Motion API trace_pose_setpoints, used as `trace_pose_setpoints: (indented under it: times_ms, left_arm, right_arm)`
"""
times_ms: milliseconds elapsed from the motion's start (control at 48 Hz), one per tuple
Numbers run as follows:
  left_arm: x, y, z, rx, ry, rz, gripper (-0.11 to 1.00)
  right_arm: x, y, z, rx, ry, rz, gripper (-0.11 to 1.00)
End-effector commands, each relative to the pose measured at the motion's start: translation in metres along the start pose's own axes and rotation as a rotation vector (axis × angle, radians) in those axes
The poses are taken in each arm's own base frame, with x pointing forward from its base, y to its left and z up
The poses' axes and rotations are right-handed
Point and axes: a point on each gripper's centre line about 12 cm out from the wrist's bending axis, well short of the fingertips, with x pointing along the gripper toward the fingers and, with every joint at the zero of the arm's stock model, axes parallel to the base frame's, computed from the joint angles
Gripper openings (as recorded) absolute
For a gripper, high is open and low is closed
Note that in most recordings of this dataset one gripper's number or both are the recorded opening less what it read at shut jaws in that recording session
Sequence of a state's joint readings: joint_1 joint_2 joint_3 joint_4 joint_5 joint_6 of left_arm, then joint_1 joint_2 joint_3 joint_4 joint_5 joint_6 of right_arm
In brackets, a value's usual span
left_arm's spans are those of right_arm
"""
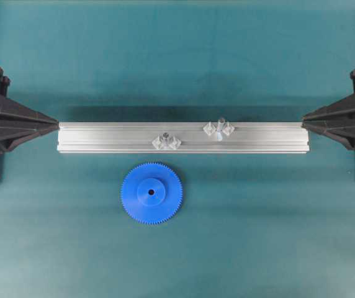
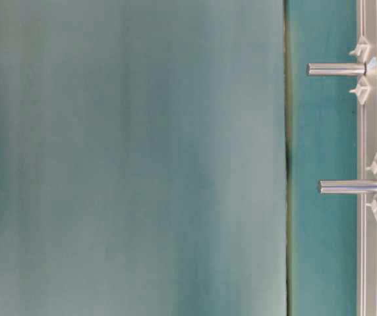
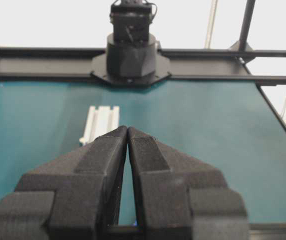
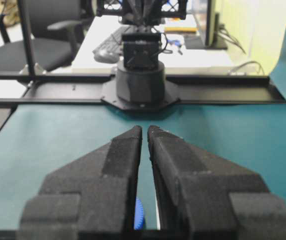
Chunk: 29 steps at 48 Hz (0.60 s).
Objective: Find the location of the shaft and insert the large gear.
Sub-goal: 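Move the left gripper over the large blue gear near the rail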
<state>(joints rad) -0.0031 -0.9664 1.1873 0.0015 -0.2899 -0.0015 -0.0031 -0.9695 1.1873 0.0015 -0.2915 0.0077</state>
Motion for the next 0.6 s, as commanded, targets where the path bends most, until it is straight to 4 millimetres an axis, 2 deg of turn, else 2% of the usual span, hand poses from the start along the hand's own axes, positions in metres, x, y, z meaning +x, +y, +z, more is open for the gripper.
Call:
trace_pose_setpoints:
  times_ms: [0,42,83,167,292,584]
  left_arm:
    - [0.003,0.002,0.002,0.011,0.000,0.006,0.11]
    - [0.003,0.001,0.001,0.008,0.005,0.005,0.12]
    - [0.003,0.001,0.003,0.008,0.006,0.004,0.10]
    - [0.005,0.001,0.006,0.009,0.020,0.004,0.02]
    - [0.010,0.001,0.006,0.008,0.091,0.005,0.01]
    - [0.042,-0.002,0.001,0.010,0.255,-0.009,0.01]
  right_arm:
    - [0.002,0.000,0.001,-0.002,-0.002,-0.003,0.16]
    - [0.000,-0.001,-0.002,0.004,0.006,-0.004,0.17]
    - [-0.002,-0.001,-0.005,0.018,0.015,-0.006,0.24]
    - [-0.006,-0.001,-0.010,0.045,0.041,-0.009,0.15]
    - [-0.012,-0.001,-0.008,0.084,0.064,-0.009,0.07]
    - [-0.018,0.000,-0.015,0.087,0.173,-0.011,0.06]
